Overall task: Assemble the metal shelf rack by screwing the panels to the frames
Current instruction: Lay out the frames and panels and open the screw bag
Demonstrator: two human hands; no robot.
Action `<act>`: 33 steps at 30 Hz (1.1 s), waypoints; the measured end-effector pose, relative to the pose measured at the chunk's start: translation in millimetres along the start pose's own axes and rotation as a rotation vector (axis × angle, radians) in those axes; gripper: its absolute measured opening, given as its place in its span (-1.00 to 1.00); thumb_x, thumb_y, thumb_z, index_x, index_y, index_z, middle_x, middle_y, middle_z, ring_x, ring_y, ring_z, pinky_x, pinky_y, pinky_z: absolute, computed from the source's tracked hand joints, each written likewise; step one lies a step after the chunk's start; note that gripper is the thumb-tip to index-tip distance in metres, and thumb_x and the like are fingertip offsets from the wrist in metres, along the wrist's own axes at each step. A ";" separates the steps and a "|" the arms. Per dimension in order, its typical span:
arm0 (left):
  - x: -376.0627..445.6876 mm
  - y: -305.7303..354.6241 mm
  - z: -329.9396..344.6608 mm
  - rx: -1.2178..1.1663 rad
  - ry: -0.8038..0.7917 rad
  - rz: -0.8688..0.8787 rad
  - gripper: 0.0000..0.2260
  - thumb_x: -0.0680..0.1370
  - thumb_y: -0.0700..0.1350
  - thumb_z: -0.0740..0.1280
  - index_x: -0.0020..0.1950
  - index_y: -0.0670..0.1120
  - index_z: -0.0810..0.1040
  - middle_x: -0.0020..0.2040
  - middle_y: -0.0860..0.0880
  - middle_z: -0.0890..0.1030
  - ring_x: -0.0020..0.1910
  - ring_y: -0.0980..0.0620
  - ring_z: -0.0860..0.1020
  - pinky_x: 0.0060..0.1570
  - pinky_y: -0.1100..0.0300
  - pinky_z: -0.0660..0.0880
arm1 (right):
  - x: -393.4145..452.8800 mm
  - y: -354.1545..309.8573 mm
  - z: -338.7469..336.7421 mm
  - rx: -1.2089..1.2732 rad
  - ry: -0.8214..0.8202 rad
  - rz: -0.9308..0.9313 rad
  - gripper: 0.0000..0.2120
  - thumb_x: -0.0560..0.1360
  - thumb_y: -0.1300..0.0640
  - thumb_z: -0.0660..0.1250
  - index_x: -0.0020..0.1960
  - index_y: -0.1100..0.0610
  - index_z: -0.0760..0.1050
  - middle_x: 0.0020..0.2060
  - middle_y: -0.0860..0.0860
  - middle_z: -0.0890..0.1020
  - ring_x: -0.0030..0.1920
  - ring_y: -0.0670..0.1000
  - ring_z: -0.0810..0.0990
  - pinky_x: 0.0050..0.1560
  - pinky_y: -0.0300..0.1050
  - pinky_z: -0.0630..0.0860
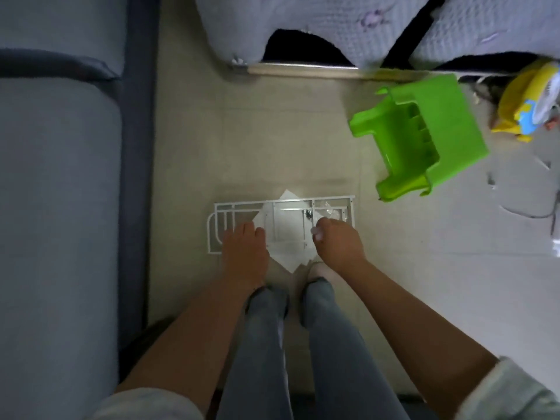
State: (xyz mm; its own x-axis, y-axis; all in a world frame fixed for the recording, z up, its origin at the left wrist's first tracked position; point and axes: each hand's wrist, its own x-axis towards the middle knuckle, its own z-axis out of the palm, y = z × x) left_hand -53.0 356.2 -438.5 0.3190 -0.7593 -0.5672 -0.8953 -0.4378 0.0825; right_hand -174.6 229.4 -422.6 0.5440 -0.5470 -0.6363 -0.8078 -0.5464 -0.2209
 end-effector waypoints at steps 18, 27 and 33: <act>95.5 -58.3 -35.3 0.233 -0.194 0.179 -0.73 0.60 -0.06 0.12 0.23 -0.14 0.42 0.21 -0.14 0.47 0.21 -0.12 0.45 0.10 0.06 0.41 | 9.5 23.1 27.5 0.474 0.107 0.474 -0.74 0.59 0.15 0.09 0.05 0.30 0.48 0.06 0.22 0.58 0.09 0.18 0.53 -0.02 -0.10 0.39; 134.2 -124.1 -17.2 0.507 -0.300 0.342 -0.72 0.61 -0.08 0.09 0.27 -0.13 0.39 0.22 -0.12 0.45 0.20 -0.11 0.45 0.12 0.06 0.41 | 33.2 -76.0 100.7 0.590 -0.016 0.594 -0.75 0.59 0.10 0.07 0.13 0.22 0.40 0.12 0.19 0.55 0.10 0.19 0.53 -0.05 -0.09 0.43; 169.2 -114.2 40.0 0.613 -0.278 0.442 -0.73 0.60 -0.08 0.12 0.26 -0.13 0.40 0.21 -0.11 0.47 0.22 -0.11 0.45 0.10 0.06 0.42 | 51.7 -63.5 159.8 0.600 -0.051 0.651 -0.74 0.59 0.06 0.06 0.07 0.20 0.44 0.03 0.18 0.57 0.01 0.18 0.56 -0.13 -0.09 0.46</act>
State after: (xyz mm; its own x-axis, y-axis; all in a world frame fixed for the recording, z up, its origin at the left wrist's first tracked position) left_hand 90.7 297.0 -576.6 -0.1214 -0.6178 -0.7769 -0.9576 0.2789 -0.0721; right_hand -131.4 337.2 -559.5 -0.0639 -0.5965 -0.8001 -0.9444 0.2953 -0.1447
